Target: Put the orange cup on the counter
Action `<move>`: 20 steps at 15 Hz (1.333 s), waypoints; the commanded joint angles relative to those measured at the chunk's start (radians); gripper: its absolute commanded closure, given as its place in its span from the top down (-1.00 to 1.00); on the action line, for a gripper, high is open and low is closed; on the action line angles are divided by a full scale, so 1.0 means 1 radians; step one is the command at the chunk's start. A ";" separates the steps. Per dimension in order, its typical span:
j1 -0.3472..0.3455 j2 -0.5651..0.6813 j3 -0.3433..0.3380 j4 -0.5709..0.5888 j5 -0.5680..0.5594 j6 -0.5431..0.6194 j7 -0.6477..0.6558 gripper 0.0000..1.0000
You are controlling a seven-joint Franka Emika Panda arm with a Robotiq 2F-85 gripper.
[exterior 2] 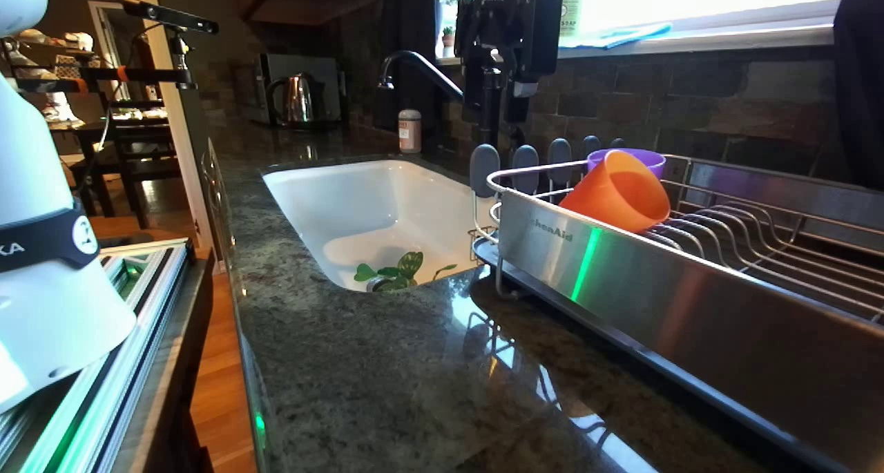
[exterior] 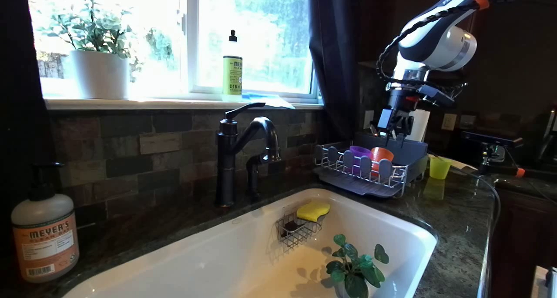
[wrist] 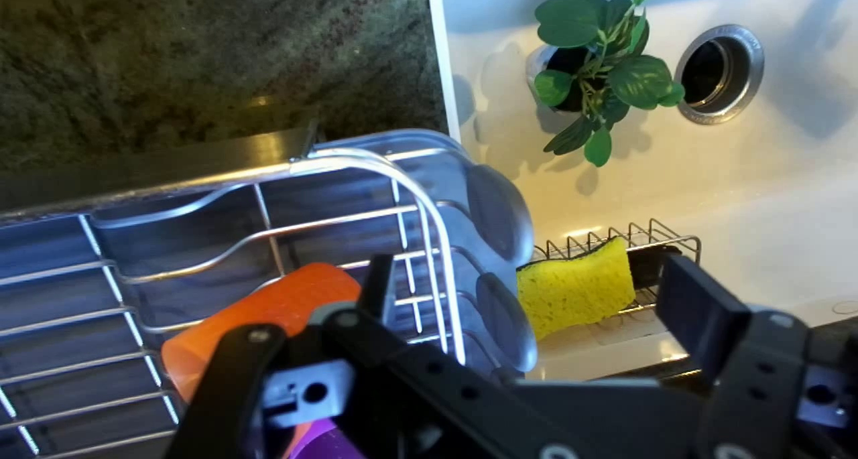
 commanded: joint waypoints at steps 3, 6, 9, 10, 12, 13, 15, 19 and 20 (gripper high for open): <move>-0.041 0.025 0.022 0.040 0.029 0.061 0.051 1.00; -0.051 0.056 -0.004 0.088 0.053 0.068 -0.006 1.00; 0.009 0.089 -0.091 0.121 0.178 0.037 -0.244 1.00; 0.031 0.095 -0.121 0.125 0.225 0.035 -0.315 1.00; 0.048 0.104 -0.171 0.136 0.326 -0.002 -0.470 1.00; 0.049 0.113 -0.190 0.139 0.373 -0.027 -0.546 1.00; -0.023 0.153 -0.168 0.168 0.451 -0.116 -0.666 1.00; -0.110 0.229 -0.144 0.233 0.460 -0.174 -0.623 1.00; -0.126 0.243 -0.137 0.245 0.460 -0.166 -0.606 1.00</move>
